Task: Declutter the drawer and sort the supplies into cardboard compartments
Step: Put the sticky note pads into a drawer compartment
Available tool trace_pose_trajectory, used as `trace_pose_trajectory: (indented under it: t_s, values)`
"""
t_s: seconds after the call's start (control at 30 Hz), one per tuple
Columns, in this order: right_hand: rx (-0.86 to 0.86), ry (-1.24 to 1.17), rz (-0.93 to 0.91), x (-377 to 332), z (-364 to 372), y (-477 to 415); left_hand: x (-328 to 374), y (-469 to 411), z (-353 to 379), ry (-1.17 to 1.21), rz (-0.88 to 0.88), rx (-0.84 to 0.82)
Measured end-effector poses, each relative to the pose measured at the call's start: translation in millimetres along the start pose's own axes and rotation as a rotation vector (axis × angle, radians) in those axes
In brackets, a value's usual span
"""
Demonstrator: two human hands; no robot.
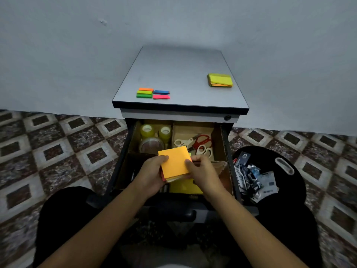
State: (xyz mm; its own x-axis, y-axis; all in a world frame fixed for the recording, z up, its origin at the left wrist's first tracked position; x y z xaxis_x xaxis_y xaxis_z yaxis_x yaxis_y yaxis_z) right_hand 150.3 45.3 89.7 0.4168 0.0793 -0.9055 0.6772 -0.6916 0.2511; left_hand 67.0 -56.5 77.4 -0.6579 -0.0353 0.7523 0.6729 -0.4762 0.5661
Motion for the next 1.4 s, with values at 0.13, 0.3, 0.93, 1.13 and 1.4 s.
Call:
trace_pose_trajectory:
  t_s: [0.13, 0.3, 0.93, 1.13, 1.4]
  values:
    - [-0.004, 0.010, -0.014, 14.0, -0.6, 7.5, -5.0, 1.3, -16.6, -0.097, 0.045, -0.013]
    - [-0.010, -0.214, 0.109, 22.2, -2.2, 8.4, -6.3, 0.0, -19.3, -0.089, 0.032, -0.058]
    - [0.053, -0.507, 0.118, 41.0, -8.4, 6.8, -10.3, -5.5, -25.6, -0.075, 0.032, -0.068]
    - [0.090, -0.456, 0.063, 38.6, -6.4, 8.9, -9.6, -4.7, -24.9, -0.088, 0.048, -0.076]
    - [0.169, 0.004, -0.180, 36.5, -2.3, 12.2, -8.8, -2.4, -23.5, -0.078, 0.043, -0.098]
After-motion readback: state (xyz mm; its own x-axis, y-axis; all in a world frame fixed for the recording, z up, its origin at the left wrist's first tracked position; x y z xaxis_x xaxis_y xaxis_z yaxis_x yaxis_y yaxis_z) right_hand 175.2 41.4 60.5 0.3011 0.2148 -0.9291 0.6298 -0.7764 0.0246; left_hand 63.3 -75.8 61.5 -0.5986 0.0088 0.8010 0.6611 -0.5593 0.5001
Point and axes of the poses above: each hand's wrist, its own y-axis away from the middle knuckle, its own z-axis out of the palm, x = y × z, the point moved 2 cm from there along -y, towards the middle knuckle, and after that the axes turned 5 degrees about x, right-handed, at the moved point
